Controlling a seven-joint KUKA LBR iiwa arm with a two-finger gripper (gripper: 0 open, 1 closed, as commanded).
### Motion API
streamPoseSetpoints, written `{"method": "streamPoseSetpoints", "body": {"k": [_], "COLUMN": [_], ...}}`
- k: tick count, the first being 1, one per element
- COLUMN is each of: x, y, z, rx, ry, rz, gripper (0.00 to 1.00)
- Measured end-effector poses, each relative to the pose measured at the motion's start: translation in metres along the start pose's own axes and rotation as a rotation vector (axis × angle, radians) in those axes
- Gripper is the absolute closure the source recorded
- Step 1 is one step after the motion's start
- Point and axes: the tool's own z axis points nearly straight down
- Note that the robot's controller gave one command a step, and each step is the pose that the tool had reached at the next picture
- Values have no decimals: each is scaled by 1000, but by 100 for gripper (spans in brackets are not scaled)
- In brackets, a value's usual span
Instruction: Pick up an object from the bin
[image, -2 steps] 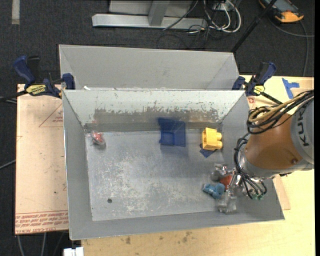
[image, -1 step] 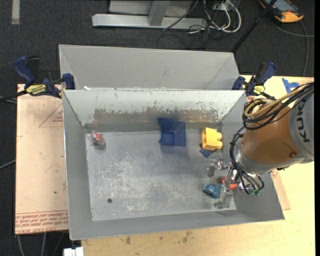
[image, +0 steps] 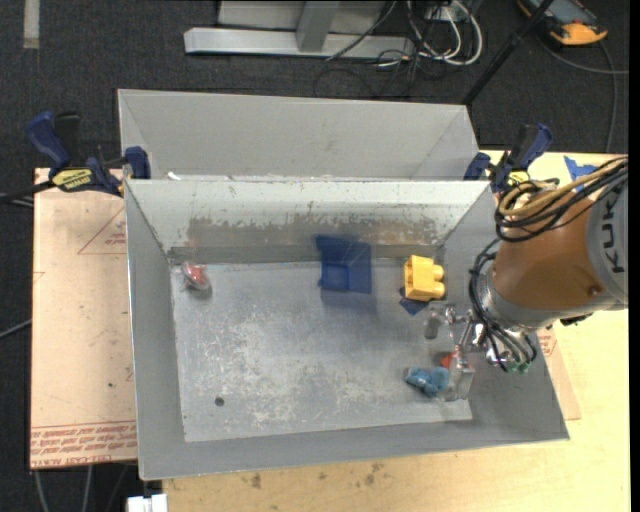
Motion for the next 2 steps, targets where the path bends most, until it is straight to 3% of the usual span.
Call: {"method": "streamPoseSetpoints", "body": {"k": [1,2], "x": [0,0], "y": [3,4], "z": [35,35], "rx": [-2,-3], "ry": [6,6], "rz": [47,45], "gripper": [0,0]}}
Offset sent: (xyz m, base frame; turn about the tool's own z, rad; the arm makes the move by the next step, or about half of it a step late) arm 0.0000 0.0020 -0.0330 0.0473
